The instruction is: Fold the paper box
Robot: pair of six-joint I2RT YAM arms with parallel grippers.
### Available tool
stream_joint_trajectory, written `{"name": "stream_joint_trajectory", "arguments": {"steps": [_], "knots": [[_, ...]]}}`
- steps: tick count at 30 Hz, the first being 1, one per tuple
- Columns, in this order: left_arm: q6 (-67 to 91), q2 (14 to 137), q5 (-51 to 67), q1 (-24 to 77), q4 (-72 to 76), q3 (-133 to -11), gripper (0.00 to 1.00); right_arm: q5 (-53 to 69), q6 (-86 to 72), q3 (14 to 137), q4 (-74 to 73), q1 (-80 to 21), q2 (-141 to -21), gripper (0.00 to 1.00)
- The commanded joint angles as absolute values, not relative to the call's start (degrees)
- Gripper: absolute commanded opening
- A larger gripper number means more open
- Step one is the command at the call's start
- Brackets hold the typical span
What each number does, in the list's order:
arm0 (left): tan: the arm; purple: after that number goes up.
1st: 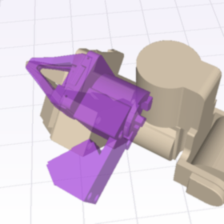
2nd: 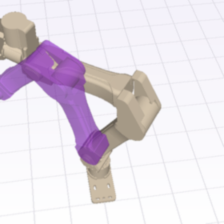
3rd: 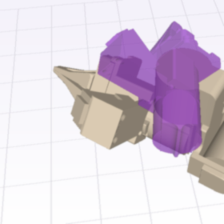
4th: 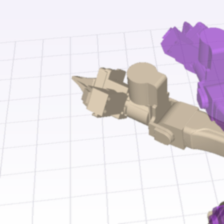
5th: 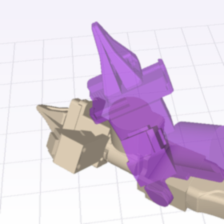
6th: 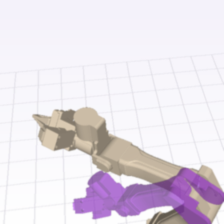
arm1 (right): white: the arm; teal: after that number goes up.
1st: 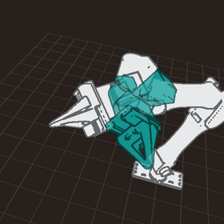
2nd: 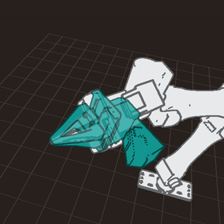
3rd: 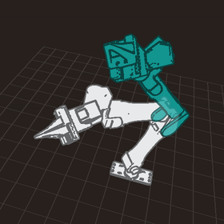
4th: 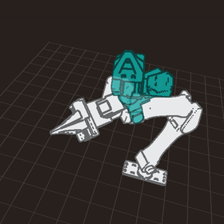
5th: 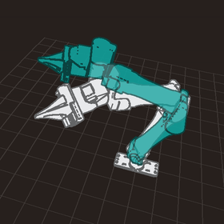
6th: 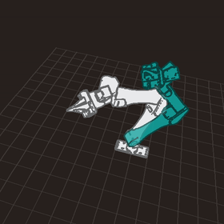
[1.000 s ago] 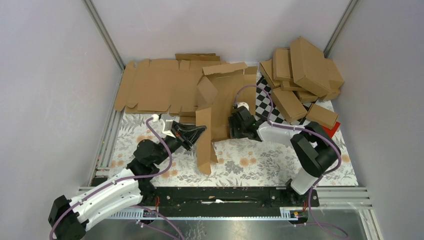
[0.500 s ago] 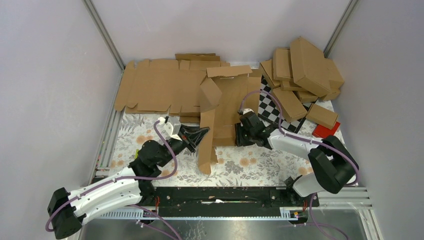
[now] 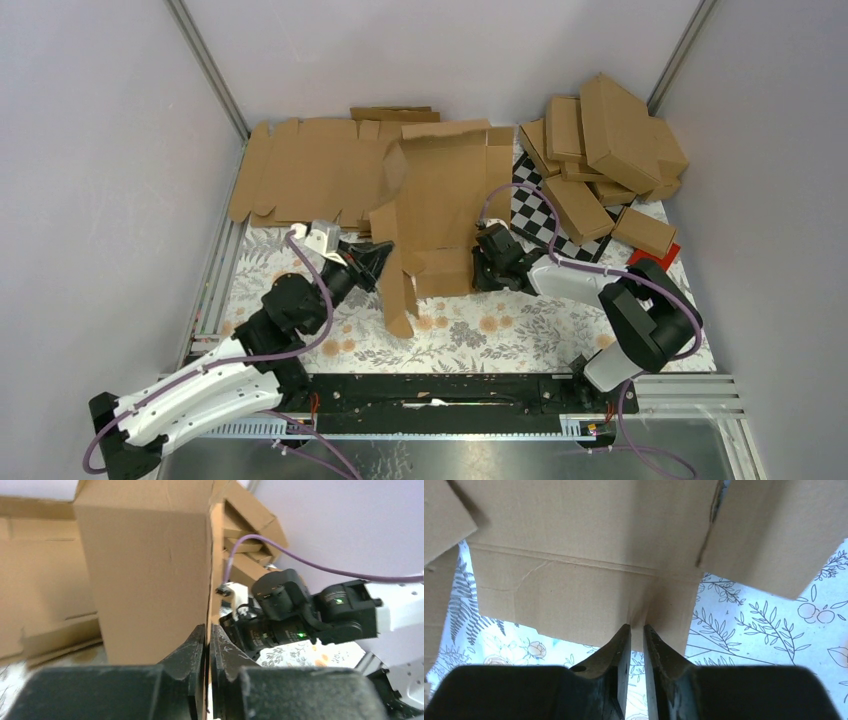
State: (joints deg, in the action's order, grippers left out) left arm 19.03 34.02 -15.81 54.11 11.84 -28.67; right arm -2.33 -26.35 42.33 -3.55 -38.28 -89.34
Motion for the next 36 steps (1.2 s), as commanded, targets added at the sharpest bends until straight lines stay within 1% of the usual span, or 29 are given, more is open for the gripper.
{"name": "stream_joint_trajectory", "arguments": {"steps": [1, 7, 9, 10, 11, 16, 19, 20, 22, 27, 29, 31, 32, 33, 34, 36], "knots": [[23.42, 32.07, -28.56, 53.88, -4.9, -31.42, 0.11, -6.32, -27.94, 40.27, -5.46, -37.97, -93.77, 0.21], [28.89, 31.85, -31.17, 53.88, -11.28, -31.92, 0.1, -7.12, -27.91, 40.02, -5.5, -37.91, -94.03, 0.2], [29.57, 32.65, -32.25, 53.93, -13.94, -32.87, 0.11, -7.75, -27.95, 39.85, -5.5, -37.91, -94.05, 0.2], [29.53, 32.88, -32.71, 53.89, -14.79, -33.26, 0.18, -7.88, -27.93, 39.83, -5.51, -37.96, -94.09, 0.2], [29.53, 33.24, -33.37, 53.91, -15.47, -33.79, 0.3, -7.91, -27.92, 39.75, -5.47, -37.96, -94.14, 0.19], [29.31, 34.84, -38.48, 53.83, -17.05, -37.58, 0.6, -7.72, -27.77, 39.48, -5.2, -37.91, -94.05, 0.17], [25.31, 40.16, -43.45, 52.73, -20.73, -43.66, 0.8, -7.03, -27.56, 39.56, -4.99, -37.97, -94.05, 0.17], [23.44, 42.2, -44.07, 51.88, -20.95, -45.67, 0.84, -6.91, -27.52, 39.62, -5.05, -37.98, -94.04, 0.17], [20.77, 45.48, -41.58, 48.72, -20.28, -49.07, 0.88, -6.78, -27.28, 39.64, -5.04, -37.97, -94.2, 0.17], [21.17, 52.55, -24.93, 34.58, -20.06, -57.23, 0.88, -6.09, -27.3, 39.14, -4.52, -38.04, -94.13, 0.16], [20.99, 55.27, -18.73, 30.43, -19.93, -60.19, 0.77, -5.36, -27.34, 38.76, -3.87, -38.0, -93.93, 0.16], [20.77, 57.82, -15.25, 27.85, -19.34, -63.13, 0.7, -4.89, -27.49, 38.71, -3.62, -37.98, -93.95, 0.15], [20.33, 59.33, -14.13, 27.22, -19.03, -64.55, 0.65, -4.98, -27.51, 38.68, -3.63, -38.04, -85.04, 0.15], [19.61, 60.67, -13.51, 26.84, -18.67, -65.85, 0.6, -5.06, -27.49, 38.74, -3.64, -38.0, -92.82, 0.15], [18.83, 61.89, -13.0, 26.55, -18.63, -67.27, 0.46, -5.17, -27.45, 38.68, -3.67, -37.97, -93.79, 0.15], [17.52, 64.77, -12.15, 25.72, -19.64, -70.04, 0.07, -5.29, -27.26, 38.69, -3.65, -38.05, -93.97, 0.15]]}}
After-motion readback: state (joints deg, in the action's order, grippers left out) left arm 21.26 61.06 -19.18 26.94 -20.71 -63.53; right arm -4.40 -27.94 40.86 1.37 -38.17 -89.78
